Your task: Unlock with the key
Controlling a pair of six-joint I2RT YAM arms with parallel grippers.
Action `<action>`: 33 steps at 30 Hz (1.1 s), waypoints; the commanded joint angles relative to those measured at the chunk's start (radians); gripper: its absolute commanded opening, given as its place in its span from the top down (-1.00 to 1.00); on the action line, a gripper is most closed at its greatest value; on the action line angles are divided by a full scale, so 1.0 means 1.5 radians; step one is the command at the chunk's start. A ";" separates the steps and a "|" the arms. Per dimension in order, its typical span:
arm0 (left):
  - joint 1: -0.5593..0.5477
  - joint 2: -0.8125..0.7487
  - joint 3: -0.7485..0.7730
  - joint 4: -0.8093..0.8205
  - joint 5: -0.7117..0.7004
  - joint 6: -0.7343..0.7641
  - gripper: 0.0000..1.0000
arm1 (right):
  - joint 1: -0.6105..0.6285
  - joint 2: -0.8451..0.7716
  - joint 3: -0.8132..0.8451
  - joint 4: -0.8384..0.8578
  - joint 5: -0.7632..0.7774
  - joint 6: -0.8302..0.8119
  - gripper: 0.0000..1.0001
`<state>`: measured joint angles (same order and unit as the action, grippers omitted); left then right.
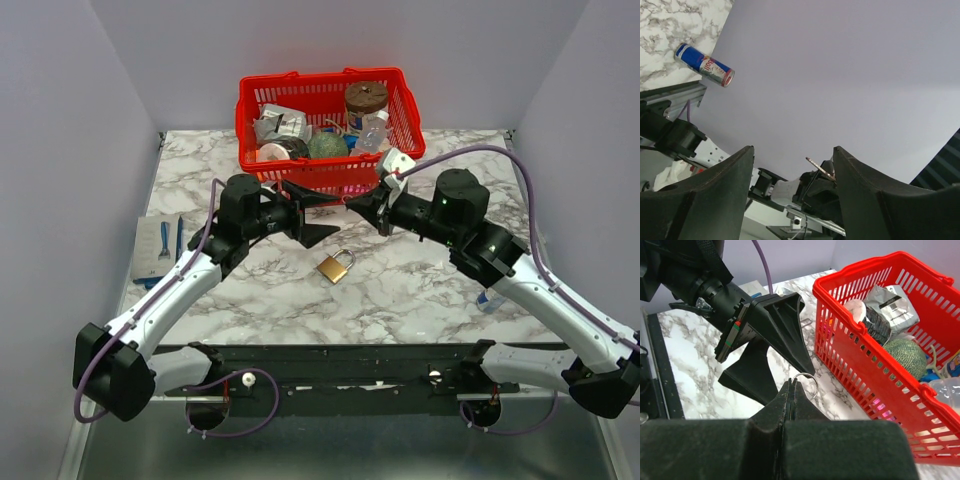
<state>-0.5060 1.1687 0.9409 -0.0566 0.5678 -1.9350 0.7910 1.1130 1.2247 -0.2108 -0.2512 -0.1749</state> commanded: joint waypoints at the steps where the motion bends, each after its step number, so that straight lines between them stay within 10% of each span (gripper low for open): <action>1: -0.009 0.005 0.014 -0.003 0.043 -0.073 -0.42 | 0.014 0.004 -0.019 0.040 -0.004 -0.056 0.99; 12: -0.016 0.038 0.028 0.022 0.077 -0.104 -0.34 | 0.020 -0.011 -0.065 0.093 -0.077 -0.117 0.99; 33: -0.018 0.019 -0.012 0.020 0.090 -0.115 0.74 | 0.028 -0.048 -0.132 0.096 -0.153 -0.199 0.89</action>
<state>-0.5320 1.2118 0.9394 -0.0471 0.6743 -1.9884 0.8192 1.0576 1.0412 -0.0643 -0.4267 -0.4278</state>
